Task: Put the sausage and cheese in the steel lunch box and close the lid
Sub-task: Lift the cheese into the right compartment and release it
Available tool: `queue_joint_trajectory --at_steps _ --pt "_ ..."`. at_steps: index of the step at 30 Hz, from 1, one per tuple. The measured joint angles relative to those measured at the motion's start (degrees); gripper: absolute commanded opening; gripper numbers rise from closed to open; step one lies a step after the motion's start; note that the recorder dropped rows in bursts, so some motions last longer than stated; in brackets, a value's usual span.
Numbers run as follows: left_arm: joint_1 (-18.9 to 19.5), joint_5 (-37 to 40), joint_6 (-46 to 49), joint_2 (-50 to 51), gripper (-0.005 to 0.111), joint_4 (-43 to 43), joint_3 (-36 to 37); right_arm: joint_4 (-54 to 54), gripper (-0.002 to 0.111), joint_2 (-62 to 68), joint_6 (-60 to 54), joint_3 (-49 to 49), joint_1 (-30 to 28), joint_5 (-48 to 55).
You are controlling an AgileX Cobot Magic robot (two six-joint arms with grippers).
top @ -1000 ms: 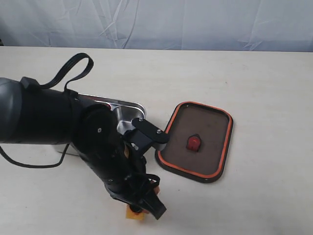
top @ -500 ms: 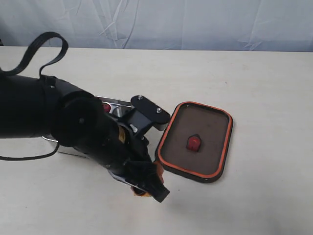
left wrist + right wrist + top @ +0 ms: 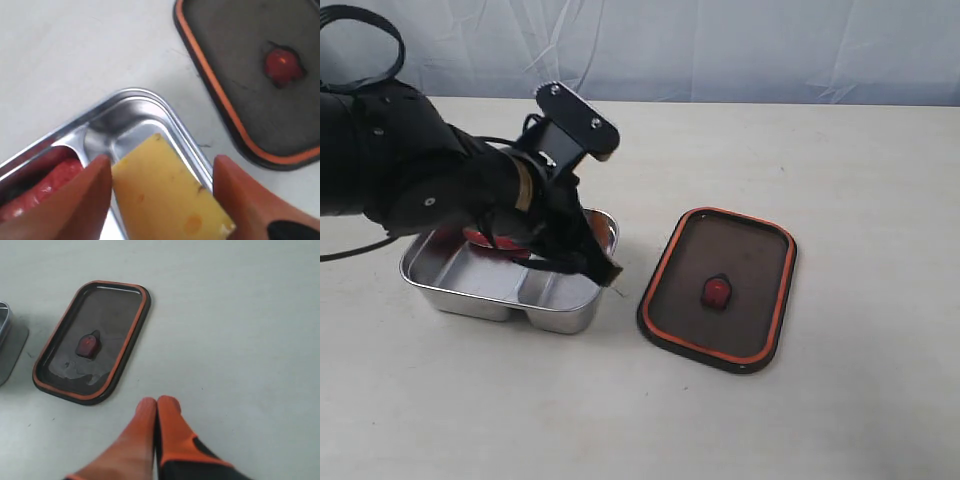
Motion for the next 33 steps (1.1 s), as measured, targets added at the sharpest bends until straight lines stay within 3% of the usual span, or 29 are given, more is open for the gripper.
queue_joint_trajectory --at_steps 5,16,20,26,29,33 --pt "6.3 -6.5 -0.5 0.0 0.0 0.1 0.0 0.0 -0.001 0.0 0.0 0.0 0.0 0.0" --pt "6.4 -7.5 -0.5 6.9 0.001 0.8 -0.1 2.7 -0.001 0.0 0.0 0.0 0.0 0.0" --pt "6.4 -6.8 -0.5 7.0 0.017 0.5 -0.1 2.8 -0.001 0.0 0.0 0.0 0.0 0.0" --pt "6.4 -5.4 -0.5 7.0 0.06 -0.1 -0.1 2.8 -0.001 0.0 0.0 0.0 0.0 0.0" --pt "6.4 -5.2 -0.5 7.0 0.067 -0.5 -0.1 2.8 -0.001 0.0 0.0 0.0 0.0 -0.1" --pt "6.4 -4.6 -0.5 7.0 0.067 -0.5 -0.1 2.8 -0.001 0.0 0.0 0.0 0.0 -0.4"
